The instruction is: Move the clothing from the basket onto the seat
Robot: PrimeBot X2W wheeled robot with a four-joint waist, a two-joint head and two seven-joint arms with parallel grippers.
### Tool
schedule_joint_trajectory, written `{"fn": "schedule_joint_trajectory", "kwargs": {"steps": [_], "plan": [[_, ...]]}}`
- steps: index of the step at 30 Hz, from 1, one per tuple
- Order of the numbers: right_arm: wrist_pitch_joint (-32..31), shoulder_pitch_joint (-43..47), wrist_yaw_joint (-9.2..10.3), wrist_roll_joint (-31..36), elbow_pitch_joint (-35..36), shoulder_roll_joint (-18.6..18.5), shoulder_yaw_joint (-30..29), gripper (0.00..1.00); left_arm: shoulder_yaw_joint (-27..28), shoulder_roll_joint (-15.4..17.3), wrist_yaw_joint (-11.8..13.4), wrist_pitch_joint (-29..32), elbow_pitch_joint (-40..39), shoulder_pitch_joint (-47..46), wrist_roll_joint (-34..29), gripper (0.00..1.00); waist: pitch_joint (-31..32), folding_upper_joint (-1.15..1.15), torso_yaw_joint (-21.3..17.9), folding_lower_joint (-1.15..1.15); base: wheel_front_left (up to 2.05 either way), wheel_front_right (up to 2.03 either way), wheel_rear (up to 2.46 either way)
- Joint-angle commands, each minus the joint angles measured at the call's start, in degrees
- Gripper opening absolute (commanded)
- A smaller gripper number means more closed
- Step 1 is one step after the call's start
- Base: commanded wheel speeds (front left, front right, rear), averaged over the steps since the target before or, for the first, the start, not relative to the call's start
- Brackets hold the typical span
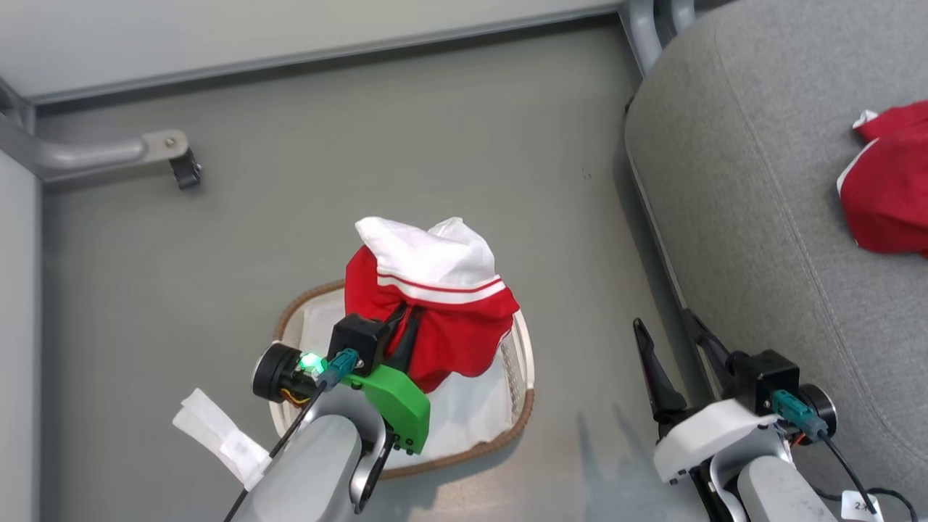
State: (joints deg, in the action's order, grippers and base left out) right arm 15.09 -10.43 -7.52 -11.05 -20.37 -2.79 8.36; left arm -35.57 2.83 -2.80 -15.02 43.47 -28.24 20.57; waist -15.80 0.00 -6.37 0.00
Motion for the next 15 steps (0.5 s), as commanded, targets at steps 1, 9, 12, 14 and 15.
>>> {"fn": "schedule_joint_trajectory", "kwargs": {"steps": [1, 9, 12, 14, 15], "plan": [[0.1, 1.4, 0.06, 0.3, 0.0, -0.3, -0.1, 1.0, 0.7, 0.1, 0.3, -0.2, -2.0, 1.4, -0.7, 0.0, 5.6, 0.0, 3.1, 0.0, 0.0, 0.0, 0.0], [0.1, 3.7, 0.06, 0.6, 0.3, -0.3, -0.2, 1.0, 4.8, 0.2, -1.1, -0.2, -12.5, 4.9, -2.2, 0.0, 8.3, 0.0, 3.3, 0.0, 0.0, 0.0, 0.0], [0.1, 4.5, 0.06, 0.9, 0.3, -0.3, -0.1, 1.0, 5.9, 0.2, -1.6, -0.2, -16.0, 6.0, -2.3, 0.0, 9.0, 0.0, 3.2, 0.0, 0.0, 0.0, 0.0], [0.1, 4.7, 0.06, 1.0, 0.4, -0.3, 0.0, 1.0, 6.5, 0.1, -1.9, -0.2, -18.0, 6.5, -1.8, 0.0, 9.5, 0.0, 3.1, 0.0, 0.0, 0.0, 0.0], [0.1, 4.8, 0.06, 1.0, 0.4, -0.3, 0.1, 1.0, 6.7, 0.2, -2.0, -0.2, -18.9, 6.7, -1.5, 0.0, 9.6, 0.0, 3.0, 0.0, 0.0, 0.0, 0.0]]}}
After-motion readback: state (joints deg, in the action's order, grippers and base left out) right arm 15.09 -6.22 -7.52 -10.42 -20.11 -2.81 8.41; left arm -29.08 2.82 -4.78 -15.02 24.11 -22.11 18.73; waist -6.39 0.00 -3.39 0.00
